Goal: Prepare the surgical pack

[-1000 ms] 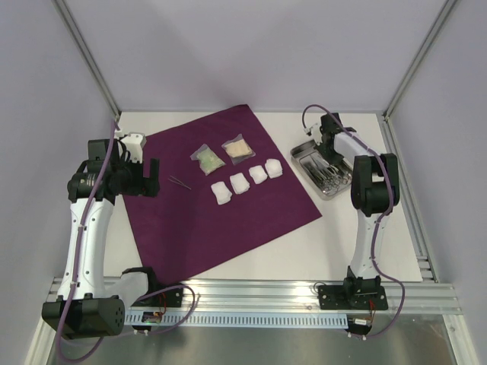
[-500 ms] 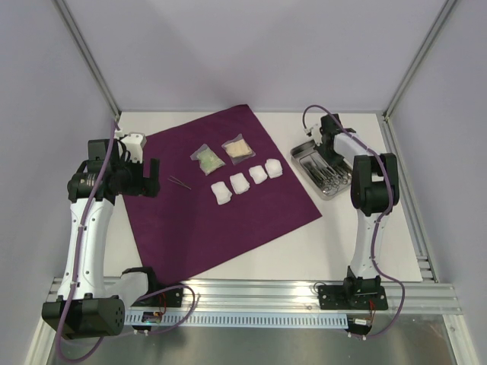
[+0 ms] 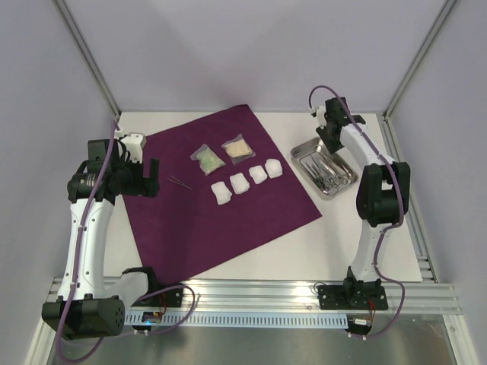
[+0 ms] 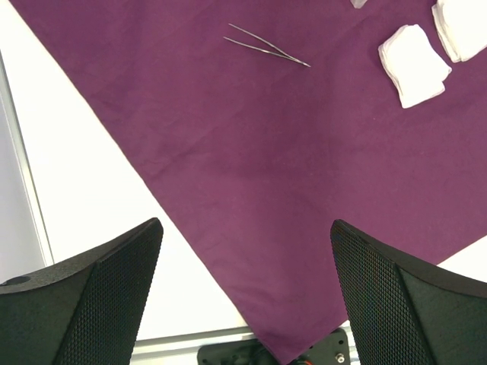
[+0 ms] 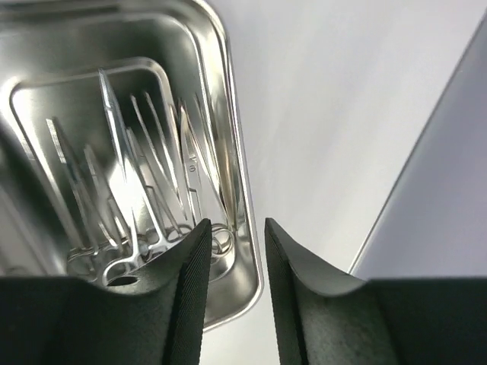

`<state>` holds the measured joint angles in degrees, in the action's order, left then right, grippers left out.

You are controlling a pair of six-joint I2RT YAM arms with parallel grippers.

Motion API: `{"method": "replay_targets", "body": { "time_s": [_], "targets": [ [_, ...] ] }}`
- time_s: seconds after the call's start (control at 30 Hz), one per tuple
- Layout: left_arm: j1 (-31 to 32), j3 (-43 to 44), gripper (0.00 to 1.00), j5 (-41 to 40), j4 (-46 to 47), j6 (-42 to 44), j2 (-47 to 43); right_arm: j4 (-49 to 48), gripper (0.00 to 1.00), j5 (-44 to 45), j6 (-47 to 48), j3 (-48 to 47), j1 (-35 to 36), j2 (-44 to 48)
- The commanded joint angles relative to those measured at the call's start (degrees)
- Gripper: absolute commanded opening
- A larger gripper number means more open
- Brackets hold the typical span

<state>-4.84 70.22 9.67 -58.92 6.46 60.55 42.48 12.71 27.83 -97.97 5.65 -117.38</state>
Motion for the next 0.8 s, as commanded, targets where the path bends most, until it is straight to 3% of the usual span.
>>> {"method": "replay_targets", "body": {
  "time_s": [0.0,0.17,0.2,0.27,0.33,0.5,0.63,0.77],
  "targets": [
    [0.1,-0.5,1.0,-2.2,1.7,0.2,-1.1,1.6,0.38,-1.5,-7.1,-5.0,4.6,8.9],
    [-0.8,-1.0,1.0,-9.3,2.7,-1.9,-0.8,-3.4,0.59,-4.5,-12.2,-2.4,17.9,15.2],
    [-1.2,-1.0,1.0,-10.3,2.3,-2.4,-0.6,-6.1,0.62,-5.2,-12.5,-1.9,23.4,15.1],
    [-1.7,-1.0,1.0,-12.6,2.3,-2.9,-0.9,-9.6,0.75,-7.7,-14.6,-2.6,28.0,13.1],
    [-2.4,-1.0,1.0,-13.2,2.5,-3.2,-1.8,-12.0,0.8,-13.9,-17.4,-5.5,33.2,10.3],
    [-3.6,-1.4,1.0,-15.7,2.9,-3.4,-5.7,-10.0,0.72,-18.5,-25.7,-22.5,40.6,-9.1],
    [-3.7,-2.1,1.0,-15.0,2.9,-2.8,-6.9,-6.5,0.68,-22.5,-26.0,-40.6,44.5,-22.4],
    [-3.6,-2.3,1.0,-13.1,2.9,-2.4,-7.1,-9.4,0.65,-20.1,-26.5,-41.6,47.5,-28.4]
  ]
}}
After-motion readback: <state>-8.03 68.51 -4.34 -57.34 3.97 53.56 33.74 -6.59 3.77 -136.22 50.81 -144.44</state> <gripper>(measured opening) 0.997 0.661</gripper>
